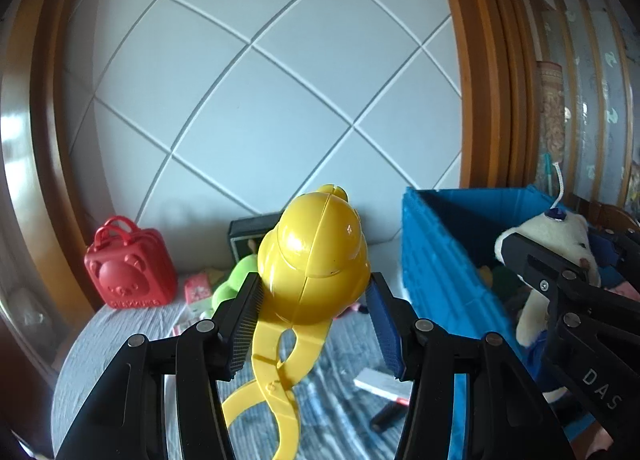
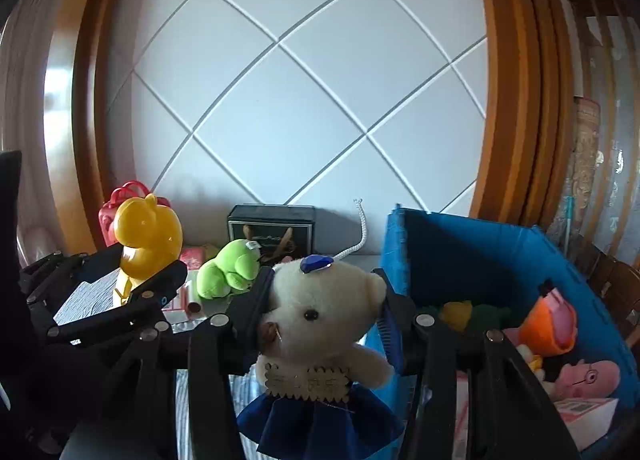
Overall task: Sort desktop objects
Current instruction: 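Open both tools over the blue bin, dropping the yellow clip and teddy bear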
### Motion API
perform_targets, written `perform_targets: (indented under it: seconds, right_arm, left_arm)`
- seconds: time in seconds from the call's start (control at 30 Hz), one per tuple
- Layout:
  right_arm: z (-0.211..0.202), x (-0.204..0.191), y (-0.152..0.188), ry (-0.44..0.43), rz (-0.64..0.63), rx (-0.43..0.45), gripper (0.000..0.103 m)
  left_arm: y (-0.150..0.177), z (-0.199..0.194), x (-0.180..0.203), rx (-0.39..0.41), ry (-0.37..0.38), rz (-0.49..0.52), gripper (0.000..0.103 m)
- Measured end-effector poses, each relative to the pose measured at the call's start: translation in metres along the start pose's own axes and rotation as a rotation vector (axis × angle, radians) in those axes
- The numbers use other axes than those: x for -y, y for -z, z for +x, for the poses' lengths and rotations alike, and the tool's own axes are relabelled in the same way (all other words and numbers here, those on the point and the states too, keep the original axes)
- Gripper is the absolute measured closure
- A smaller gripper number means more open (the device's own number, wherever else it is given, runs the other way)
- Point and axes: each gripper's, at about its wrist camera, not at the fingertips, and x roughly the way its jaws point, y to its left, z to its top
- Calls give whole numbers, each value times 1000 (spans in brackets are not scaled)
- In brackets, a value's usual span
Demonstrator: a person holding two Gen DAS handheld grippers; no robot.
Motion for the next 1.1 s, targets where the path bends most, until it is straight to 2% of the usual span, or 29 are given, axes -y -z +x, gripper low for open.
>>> perform_targets:
  seconds: [0.27, 0.4, 0.53, 0.77, 1.0, 1.07, 1.1]
  right_arm:
    - [-48, 153, 6, 92, 104, 20, 55]
    - [-57, 204, 15, 126, 149, -8, 55]
    - [-62, 241, 25, 155, 182, -36, 55]
    - [-45, 279, 40, 192, 193, -127, 55]
    - [-21, 294, 52, 197, 191, -191, 55]
    - [-15, 298, 54, 197, 189, -203, 55]
    - [-13, 298, 55, 197, 185, -209, 55]
  left_arm:
    - [-33, -23, 138, 7, 42, 92, 51]
    - [-43, -28, 194, -10, 70, 146, 51]
    - [-48, -24, 233, -37, 105, 172, 51]
    - [-45, 0, 264, -105, 159, 168, 51]
    - [-35, 21, 273, -160, 173, 144, 49]
    - [-33, 25, 273, -165, 165, 143, 43]
    - [-32, 26, 273, -166, 164, 141, 36]
